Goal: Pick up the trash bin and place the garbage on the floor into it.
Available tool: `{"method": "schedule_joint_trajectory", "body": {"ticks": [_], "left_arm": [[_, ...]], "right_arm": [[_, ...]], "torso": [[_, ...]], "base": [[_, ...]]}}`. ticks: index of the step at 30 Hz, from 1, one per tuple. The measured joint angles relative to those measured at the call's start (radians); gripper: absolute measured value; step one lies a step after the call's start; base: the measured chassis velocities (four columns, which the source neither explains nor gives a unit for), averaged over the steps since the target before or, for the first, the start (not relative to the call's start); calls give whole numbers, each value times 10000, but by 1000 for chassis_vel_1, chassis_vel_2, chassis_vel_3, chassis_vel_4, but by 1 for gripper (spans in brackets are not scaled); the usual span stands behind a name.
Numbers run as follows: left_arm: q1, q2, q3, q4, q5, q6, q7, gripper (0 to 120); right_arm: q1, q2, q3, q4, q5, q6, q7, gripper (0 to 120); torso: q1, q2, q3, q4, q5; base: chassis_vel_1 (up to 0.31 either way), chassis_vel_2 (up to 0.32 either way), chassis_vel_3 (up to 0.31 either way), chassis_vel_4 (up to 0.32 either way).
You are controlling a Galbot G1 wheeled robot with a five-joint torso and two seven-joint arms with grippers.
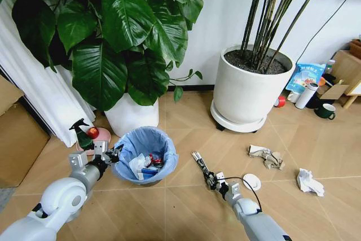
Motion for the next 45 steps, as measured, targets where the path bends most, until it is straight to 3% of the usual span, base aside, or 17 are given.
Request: {"method": "schedule_joint_trajectory", "body": {"ticks": [4,7,11,14,20,28,32,37,45], "left_arm": [[-2,-7,4,28,2,-3,5,1],[-5,-7,14,62,5,-8,8,1],[5,1,70,106,49,-18,16,1],[26,4,158,162,147,-28,30,1],[20,74,297,258,281,-73,30,1],[252,194,360,-116,294,-122,-84,1],[106,192,609,-129,269,-131,-88,1],[-232,274,1070,43,185,-228,-1,1],[-884,507,1848,215,-120,-387,126,1]], "right_arm": [[7,-33,-11,27,28,0,-31,0],[-87,-144,-28,241,154,-19,-39,0],[-565,-653,-53,1356,667,-92,-60,0],[-1071,-1232,175,2377,1025,-91,-249,0],[-2155,-3250,1006,4536,1866,564,-1460,0],[-2981,-4832,1491,7453,3590,1168,-3223,0],[-2929,-5062,1368,8426,4938,1301,-4020,0],[-2164,-4782,604,9162,6006,1255,-4760,0],[-870,-4095,-1229,8395,6265,1130,-5495,0]], "torso": [[0,0,0,1,2],[0,0,1,3,4],[0,0,1,3,6],[0,0,2,0,4],[0,-1,0,-5,1],[0,0,0,3,2],[0,0,0,0,-3],[0,1,1,2,-6],[0,0,1,1,2]], "base": [[0,0,0,0],[0,0,0,0],[0,0,0,0],[0,0,0,0],[0,0,0,0],[0,0,0,0],[0,0,0,0],[0,0,0,0],[0,0,0,0]]}}
